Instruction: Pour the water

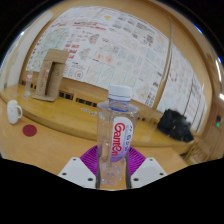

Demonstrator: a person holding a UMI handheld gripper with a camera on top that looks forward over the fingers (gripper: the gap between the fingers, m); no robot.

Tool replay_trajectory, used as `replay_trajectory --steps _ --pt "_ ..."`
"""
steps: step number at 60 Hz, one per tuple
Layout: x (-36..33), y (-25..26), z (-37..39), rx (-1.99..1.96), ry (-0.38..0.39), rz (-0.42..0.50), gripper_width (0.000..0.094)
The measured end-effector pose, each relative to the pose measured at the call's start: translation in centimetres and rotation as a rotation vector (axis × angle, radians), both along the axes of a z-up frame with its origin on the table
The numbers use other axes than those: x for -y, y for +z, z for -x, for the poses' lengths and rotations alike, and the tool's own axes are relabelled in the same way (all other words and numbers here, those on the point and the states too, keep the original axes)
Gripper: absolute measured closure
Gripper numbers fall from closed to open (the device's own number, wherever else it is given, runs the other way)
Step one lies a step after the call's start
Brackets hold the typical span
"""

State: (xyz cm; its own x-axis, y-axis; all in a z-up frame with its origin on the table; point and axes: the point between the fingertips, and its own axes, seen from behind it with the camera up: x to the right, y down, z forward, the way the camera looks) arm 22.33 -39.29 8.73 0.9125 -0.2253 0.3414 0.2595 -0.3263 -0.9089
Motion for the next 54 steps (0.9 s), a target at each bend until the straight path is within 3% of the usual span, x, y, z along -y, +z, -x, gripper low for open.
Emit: replay_trajectory --steps 6,13,18,24,37,48,54 --pt "-1.1 5.5 1.4 0.211 -0.073 -0.002 0.0600" --pt "-3.6 13.0 5.5 0.534 -0.106 -0.013 0.0600" --pt "-6.3 17.3 10.5 0.774 -0.078 -0.015 0.0599" --pt "-10.4 19.8 18.3 1.073 0.015 0.003 0.0599" --pt "-17.3 13.0 32.9 1.628 0.337 0.169 0.0602" --pt "-19.3 5.6 37.3 1.925 0.489 0.256 0.0598" --pt "-19.7 4.8 39.3 1.985 0.506 0.300 0.0600"
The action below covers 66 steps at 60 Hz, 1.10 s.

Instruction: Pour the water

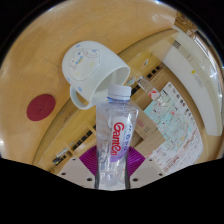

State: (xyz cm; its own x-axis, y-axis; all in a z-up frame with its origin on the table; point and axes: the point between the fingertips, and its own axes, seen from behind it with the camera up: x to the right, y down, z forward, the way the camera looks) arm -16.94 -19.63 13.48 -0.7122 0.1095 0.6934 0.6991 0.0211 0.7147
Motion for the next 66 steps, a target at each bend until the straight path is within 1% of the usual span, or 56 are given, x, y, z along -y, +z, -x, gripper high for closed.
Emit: replay_trajectory --steps 4,8,17,20,28,29,32,34,35,38,40,44,45,48,53,55,59,66 --pt "0.3 -0.1 -0.3 -0.019 -0.014 0.009 0.0602" --pt "0.5 0.8 0.1 -0.063 -0.010 -0.004 0.0600" --pt "1.5 6.5 0.7 -0.313 -0.002 -0.060 0.0600" --pt "2.5 8.6 1.0 -0.483 -0.001 -0.076 0.0599" --pt "4.0 13.7 2.5 -1.098 0.029 -0.035 0.0598" --pt "4.3 13.9 2.9 -1.160 0.026 -0.046 0.0598" --pt "4.9 14.9 3.0 -1.349 0.024 -0.042 0.0599" --pt "5.3 15.2 2.9 -1.476 0.022 -0.029 0.0598" --pt "5.7 15.7 2.1 -1.543 0.022 -0.002 0.0598" --pt "6.1 15.2 2.1 -1.719 0.006 0.041 0.0600" --pt "6.2 14.2 1.9 -1.825 -0.020 0.072 0.0601" --pt "5.5 10.3 2.3 -2.008 -0.094 0.111 0.0600" --pt "5.5 9.9 1.0 -2.043 -0.124 0.135 0.0600" --pt "5.2 7.2 -0.3 -2.112 -0.197 0.161 0.0600" --pt "4.5 2.2 -0.7 -2.174 -0.277 0.159 0.0600" --pt "4.2 0.6 -1.7 -2.181 -0.308 0.176 0.0601" --pt "3.7 -2.3 -2.2 -2.186 -0.341 0.201 0.0601" --pt "2.8 -6.9 -2.3 -2.217 -0.404 0.215 0.0600"
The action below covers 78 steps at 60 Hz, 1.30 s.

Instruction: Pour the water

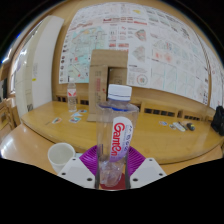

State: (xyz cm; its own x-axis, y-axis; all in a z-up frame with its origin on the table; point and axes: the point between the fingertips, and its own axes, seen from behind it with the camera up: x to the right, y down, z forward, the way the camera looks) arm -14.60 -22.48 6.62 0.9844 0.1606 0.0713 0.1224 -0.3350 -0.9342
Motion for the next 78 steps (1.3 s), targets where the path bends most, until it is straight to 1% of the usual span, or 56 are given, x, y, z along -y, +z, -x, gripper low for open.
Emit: replay_trajectory --steps 4,7,8,10,11,13,18,23,25,28,29,33,36,39,41,48,55,60,72,78 --pt "-0.2 -1.9 -0.6 0.009 -0.013 0.009 0.0600" --pt "0.0 -3.3 -1.2 0.021 -0.021 0.034 0.0599" --pt "-0.3 -2.6 -1.2 0.008 -0.021 -0.006 0.0597" --pt "0.0 -3.1 -1.4 -0.001 -0.028 0.001 0.0588" --pt "0.0 -2.8 -1.4 -0.008 -0.028 -0.019 0.0594" --pt "0.3 -3.0 -1.4 -0.015 -0.026 -0.016 0.0593" --pt "0.6 -2.8 -1.4 -0.016 -0.028 -0.025 0.0538" --pt "0.3 -3.1 -1.2 0.003 -0.034 -0.030 0.0445" --pt "0.4 -3.2 -1.3 0.003 -0.042 -0.013 0.0418" --pt "0.9 -3.9 -1.8 0.002 -0.052 0.046 0.0356" --pt "1.2 -4.0 -1.7 0.002 -0.053 0.064 0.0316" --pt "2.3 -4.0 -1.9 0.013 -0.063 0.096 0.0070" --pt "3.5 -3.2 -2.2 0.019 -0.090 0.105 0.0102" --pt "5.3 -2.3 -2.3 0.029 -0.111 0.132 0.0078" --pt "6.7 -1.4 -2.1 0.029 -0.120 0.138 0.0082" --pt "11.9 2.8 -0.6 0.027 -0.131 0.116 0.0083" --pt "18.4 6.5 0.5 0.036 -0.173 0.113 0.0086" --pt "23.1 8.6 1.9 0.029 -0.187 0.119 0.0085" --pt "32.6 10.9 3.5 0.019 -0.237 0.115 0.0084" --pt "35.6 11.3 4.4 0.018 -0.238 0.116 0.0083"
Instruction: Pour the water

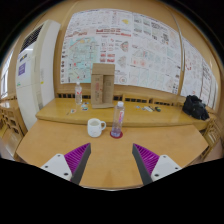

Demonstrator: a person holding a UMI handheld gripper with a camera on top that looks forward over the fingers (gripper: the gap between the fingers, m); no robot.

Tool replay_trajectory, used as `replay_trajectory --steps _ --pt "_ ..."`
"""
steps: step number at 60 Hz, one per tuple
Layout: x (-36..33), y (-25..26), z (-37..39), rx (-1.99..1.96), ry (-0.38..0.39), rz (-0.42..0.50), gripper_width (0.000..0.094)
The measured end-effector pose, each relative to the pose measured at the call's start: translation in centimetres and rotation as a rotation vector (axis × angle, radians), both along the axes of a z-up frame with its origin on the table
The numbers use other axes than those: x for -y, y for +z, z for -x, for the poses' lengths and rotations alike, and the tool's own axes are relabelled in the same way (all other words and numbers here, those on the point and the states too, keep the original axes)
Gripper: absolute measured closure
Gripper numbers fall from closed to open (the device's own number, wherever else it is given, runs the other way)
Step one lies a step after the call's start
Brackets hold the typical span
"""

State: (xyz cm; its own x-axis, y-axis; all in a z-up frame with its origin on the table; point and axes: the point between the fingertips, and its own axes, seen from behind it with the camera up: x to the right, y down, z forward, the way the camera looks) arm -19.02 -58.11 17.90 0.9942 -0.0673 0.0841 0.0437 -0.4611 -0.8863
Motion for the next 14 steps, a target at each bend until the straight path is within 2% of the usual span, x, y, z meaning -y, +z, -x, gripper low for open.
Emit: replay_trajectory --steps 14 --pt "2.4 2.1 -0.3 0.023 -0.019 -0.038 0.0084"
